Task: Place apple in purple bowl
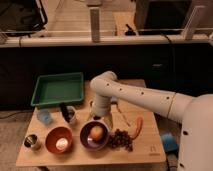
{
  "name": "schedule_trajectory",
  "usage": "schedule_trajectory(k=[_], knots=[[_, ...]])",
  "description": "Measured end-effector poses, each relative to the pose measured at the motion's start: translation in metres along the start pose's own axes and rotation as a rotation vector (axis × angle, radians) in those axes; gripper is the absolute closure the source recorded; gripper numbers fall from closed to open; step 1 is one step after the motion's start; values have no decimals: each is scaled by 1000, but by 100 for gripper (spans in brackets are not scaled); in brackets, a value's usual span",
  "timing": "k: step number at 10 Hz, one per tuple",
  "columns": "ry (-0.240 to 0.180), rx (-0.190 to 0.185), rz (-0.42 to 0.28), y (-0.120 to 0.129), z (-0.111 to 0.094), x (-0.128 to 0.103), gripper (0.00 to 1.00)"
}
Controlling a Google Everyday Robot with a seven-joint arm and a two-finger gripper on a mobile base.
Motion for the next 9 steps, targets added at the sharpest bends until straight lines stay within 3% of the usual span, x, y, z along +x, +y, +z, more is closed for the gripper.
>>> schedule_trajectory(k=[2,9], knots=[[-8,18,-47,-7,4,-8,32],[-10,19,-49,-7,4,-8,32]])
